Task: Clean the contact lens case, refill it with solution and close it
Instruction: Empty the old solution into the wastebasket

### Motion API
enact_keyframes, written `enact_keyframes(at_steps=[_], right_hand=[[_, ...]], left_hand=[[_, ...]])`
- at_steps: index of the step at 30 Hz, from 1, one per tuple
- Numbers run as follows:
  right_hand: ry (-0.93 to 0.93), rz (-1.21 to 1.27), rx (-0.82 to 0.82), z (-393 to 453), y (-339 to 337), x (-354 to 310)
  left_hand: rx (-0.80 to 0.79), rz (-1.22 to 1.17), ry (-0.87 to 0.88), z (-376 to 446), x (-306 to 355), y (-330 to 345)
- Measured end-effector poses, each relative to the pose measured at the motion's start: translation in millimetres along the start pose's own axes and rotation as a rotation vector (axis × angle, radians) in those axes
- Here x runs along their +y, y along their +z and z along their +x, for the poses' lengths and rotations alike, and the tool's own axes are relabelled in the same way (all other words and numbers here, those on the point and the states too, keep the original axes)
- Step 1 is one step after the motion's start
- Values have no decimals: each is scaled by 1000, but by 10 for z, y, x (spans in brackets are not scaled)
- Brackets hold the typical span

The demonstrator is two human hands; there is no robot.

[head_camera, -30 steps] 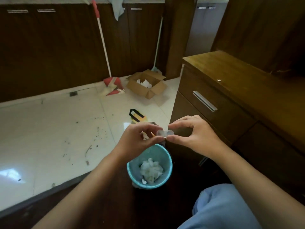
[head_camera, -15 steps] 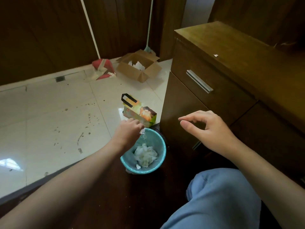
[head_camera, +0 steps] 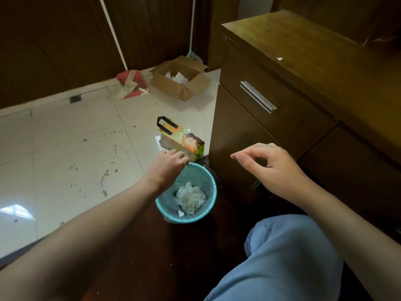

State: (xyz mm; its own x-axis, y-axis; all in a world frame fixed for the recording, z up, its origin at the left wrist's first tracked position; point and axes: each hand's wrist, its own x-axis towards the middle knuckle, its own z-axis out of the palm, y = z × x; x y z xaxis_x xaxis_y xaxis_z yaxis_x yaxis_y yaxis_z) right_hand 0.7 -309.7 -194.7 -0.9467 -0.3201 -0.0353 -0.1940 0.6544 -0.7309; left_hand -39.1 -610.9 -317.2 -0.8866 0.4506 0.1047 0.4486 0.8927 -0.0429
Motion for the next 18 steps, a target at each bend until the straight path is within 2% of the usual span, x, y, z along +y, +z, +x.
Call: enact_keyframes(at_steps=[9, 13, 14, 18], right_hand=[[-15, 61, 17, 23, -43, 73], [3, 69, 3, 16, -28, 123], [2, 70, 0, 20, -31, 134], [-3, 90, 6, 74, -27, 153]], left_hand=[[231, -82, -113, 134, -47, -312], [-19, -65, -29, -99, 150, -34], [-35, -78, -42, -102, 161, -8], [106, -58, -124, 174, 76, -174]])
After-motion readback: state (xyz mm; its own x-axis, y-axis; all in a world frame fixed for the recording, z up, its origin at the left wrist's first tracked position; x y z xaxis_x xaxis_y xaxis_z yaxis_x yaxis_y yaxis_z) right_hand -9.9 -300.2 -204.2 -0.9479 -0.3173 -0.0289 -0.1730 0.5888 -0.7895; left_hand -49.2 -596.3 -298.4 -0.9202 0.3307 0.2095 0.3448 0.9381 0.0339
